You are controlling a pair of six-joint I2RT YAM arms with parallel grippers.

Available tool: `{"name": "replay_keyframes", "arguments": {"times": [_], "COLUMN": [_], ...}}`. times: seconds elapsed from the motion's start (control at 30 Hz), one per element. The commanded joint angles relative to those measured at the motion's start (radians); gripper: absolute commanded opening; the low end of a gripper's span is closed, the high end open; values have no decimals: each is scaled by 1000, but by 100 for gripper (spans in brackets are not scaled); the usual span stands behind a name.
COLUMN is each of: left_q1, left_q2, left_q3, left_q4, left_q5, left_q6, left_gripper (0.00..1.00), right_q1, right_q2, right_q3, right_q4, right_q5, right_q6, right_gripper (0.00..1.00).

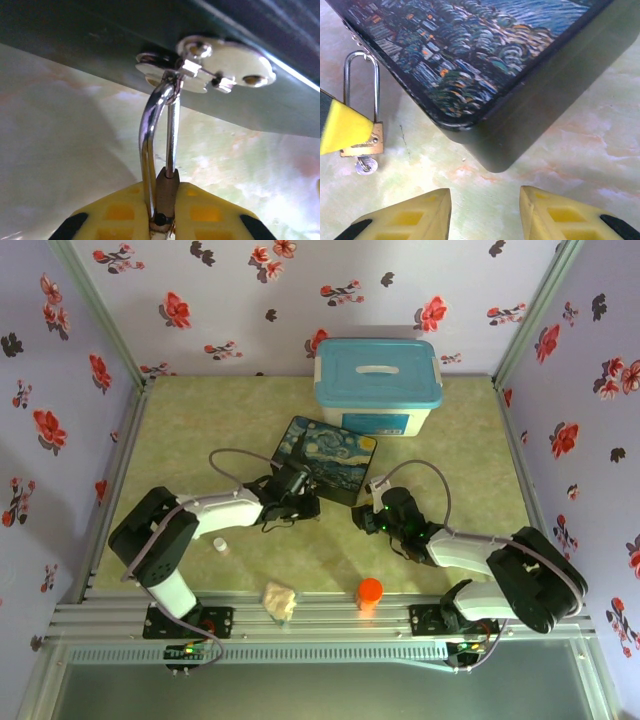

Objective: Unlock the padlock with the key

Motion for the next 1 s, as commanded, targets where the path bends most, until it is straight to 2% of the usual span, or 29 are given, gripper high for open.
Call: {"name": "replay_keyframes", "arguments": {"times": [0.0, 0.13, 0.3, 0.43, 0.6, 0.83, 0.97], "left_q1": [-8, -34, -45, -48, -89, -123, -130], "left_q2": [27, 45, 71, 59, 88, 140, 132], "left_q3": [45, 86, 102, 102, 157, 198, 209], "left_q4": [-251, -312, -303, -296, -407, -500, -509], "left_q5": [-175, -240, -239, -245, -351, -445, -447], "left_q6": [96, 115, 112, 123, 129, 122, 124], "left_gripper": [14, 17, 25, 25, 26, 21, 11], "right_q1": [2, 3, 2, 2, 2, 2, 3], "right_q2": [14, 20, 24, 22, 29, 42, 41], "right_q3": [25, 27, 28, 22, 14, 3, 0], "right_q4": [-6, -7, -4, -2, 4, 22, 29], "right_q5": [24, 24, 24, 24, 24, 20, 22], "right_q6": [16, 16, 18, 20, 24, 35, 37], "right_gripper": [40, 39, 39, 39, 39, 39, 39]}}
